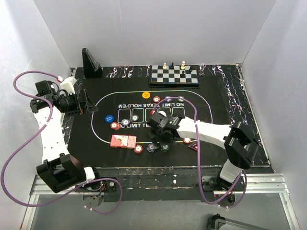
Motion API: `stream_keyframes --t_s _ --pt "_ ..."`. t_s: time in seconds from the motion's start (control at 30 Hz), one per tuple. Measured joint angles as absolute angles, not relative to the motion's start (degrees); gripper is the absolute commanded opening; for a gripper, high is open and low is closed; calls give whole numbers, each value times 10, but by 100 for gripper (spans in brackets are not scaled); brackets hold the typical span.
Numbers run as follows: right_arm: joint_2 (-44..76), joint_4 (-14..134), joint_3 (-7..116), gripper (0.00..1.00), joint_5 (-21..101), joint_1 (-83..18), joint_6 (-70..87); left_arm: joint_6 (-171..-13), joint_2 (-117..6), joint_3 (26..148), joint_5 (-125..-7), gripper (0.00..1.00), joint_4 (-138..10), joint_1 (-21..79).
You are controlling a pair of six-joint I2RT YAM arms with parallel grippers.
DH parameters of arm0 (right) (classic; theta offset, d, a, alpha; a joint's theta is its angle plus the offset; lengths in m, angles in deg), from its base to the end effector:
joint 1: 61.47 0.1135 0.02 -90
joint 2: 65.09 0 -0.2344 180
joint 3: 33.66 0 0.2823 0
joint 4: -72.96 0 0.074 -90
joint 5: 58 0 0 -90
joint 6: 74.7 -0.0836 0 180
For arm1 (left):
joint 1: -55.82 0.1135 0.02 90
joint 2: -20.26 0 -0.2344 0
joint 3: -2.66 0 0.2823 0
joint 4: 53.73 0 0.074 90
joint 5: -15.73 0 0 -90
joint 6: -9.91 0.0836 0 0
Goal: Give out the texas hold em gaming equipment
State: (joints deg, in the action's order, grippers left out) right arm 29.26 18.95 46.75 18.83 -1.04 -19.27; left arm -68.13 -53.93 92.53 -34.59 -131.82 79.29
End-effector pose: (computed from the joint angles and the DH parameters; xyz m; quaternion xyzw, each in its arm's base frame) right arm 0.1992 0.3125 0.1352 -0.1968 0.9553 0.0640 0.2113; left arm 0.2891 0.0673 0.2927 -0.0111 0.9170 -0.2457 0.3140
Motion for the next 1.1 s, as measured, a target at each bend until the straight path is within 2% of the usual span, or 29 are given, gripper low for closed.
stream_keyframes --t_s 0.23,0.37,0.77,0.87,1.1 --pt "340 216 459 81 188 -10 -201 -677 -539 925 -344 100 -1320 793" --pt "346 221 456 74 184 -10 -208 -677 -539 925 -344 100 -1320 793" --pt "352 235 443 66 180 -10 -222 -677 -539 925 -344 100 -1319 793" --pt "356 239 436 61 180 -10 -223 -677 -539 925 -344 100 -1319 793" --pt "358 243 434 42 180 -10 -223 -678 -539 925 -344 100 -1319 793"
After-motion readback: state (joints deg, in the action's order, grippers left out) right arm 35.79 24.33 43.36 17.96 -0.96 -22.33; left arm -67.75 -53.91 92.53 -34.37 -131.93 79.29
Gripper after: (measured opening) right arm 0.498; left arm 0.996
